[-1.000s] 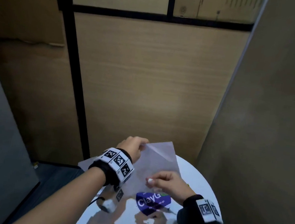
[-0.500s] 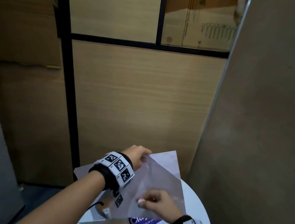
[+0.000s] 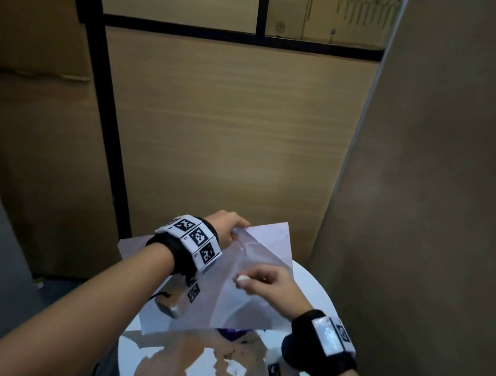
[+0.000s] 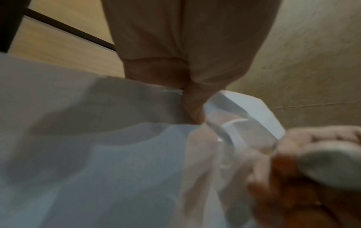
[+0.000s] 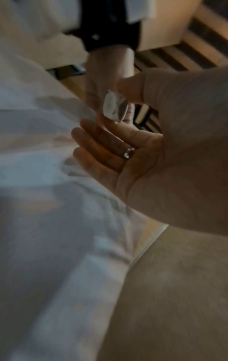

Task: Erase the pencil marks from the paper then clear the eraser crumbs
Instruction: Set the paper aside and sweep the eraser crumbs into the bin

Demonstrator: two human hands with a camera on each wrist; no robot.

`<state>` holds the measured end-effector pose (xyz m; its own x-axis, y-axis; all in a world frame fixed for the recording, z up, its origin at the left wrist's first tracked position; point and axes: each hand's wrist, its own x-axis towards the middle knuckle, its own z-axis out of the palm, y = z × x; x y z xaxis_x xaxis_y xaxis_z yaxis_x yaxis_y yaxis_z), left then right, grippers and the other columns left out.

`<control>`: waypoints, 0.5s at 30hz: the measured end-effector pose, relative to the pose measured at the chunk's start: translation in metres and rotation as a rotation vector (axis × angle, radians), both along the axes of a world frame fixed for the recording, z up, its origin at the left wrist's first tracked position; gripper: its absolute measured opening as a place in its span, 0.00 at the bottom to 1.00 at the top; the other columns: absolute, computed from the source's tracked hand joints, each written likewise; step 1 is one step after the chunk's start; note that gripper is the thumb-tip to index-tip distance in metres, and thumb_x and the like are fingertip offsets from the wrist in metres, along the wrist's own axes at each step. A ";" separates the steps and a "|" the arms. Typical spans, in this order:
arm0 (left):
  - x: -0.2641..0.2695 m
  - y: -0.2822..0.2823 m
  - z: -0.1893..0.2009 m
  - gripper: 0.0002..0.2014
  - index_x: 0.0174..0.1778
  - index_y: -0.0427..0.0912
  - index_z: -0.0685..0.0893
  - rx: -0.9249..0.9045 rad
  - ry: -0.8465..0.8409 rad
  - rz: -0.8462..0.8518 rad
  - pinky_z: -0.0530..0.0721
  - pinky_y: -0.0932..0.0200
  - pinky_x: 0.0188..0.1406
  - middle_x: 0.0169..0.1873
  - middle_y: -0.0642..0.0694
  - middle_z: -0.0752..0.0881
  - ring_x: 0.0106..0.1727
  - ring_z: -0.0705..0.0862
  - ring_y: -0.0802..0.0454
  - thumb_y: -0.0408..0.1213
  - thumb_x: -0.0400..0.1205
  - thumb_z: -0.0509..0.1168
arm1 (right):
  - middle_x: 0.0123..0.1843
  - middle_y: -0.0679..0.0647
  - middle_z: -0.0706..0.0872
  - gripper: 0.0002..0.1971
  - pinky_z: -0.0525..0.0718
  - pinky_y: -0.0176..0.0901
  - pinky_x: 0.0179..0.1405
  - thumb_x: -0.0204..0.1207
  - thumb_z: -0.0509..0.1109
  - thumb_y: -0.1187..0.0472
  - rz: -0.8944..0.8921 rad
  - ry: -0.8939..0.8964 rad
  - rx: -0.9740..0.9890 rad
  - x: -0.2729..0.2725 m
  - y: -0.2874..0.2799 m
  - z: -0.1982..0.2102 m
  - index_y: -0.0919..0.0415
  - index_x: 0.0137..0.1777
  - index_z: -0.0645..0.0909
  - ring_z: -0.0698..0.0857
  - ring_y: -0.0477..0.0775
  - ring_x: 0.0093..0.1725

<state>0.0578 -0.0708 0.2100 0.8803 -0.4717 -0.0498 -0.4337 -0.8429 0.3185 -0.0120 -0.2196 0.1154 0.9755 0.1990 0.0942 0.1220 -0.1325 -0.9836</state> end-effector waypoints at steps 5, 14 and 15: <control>0.000 0.003 0.008 0.19 0.68 0.42 0.81 -0.024 0.036 -0.054 0.74 0.62 0.60 0.63 0.43 0.84 0.66 0.80 0.49 0.25 0.82 0.60 | 0.36 0.52 0.89 0.04 0.82 0.36 0.43 0.72 0.72 0.70 -0.107 0.155 0.086 0.013 -0.022 -0.012 0.62 0.40 0.86 0.85 0.48 0.38; 0.020 0.029 0.009 0.17 0.66 0.37 0.80 -0.329 0.012 0.135 0.75 0.57 0.64 0.62 0.43 0.84 0.66 0.80 0.46 0.25 0.82 0.61 | 0.32 0.62 0.77 0.08 0.76 0.39 0.18 0.80 0.55 0.74 -0.450 0.525 0.320 0.001 -0.030 -0.080 0.71 0.52 0.76 0.76 0.56 0.24; 0.023 0.032 0.005 0.17 0.66 0.36 0.79 -0.368 0.027 0.161 0.76 0.54 0.66 0.62 0.41 0.84 0.66 0.81 0.45 0.24 0.81 0.62 | 0.32 0.61 0.74 0.10 0.75 0.39 0.15 0.80 0.51 0.74 -0.507 0.557 0.428 0.000 -0.028 -0.077 0.71 0.53 0.74 0.74 0.57 0.24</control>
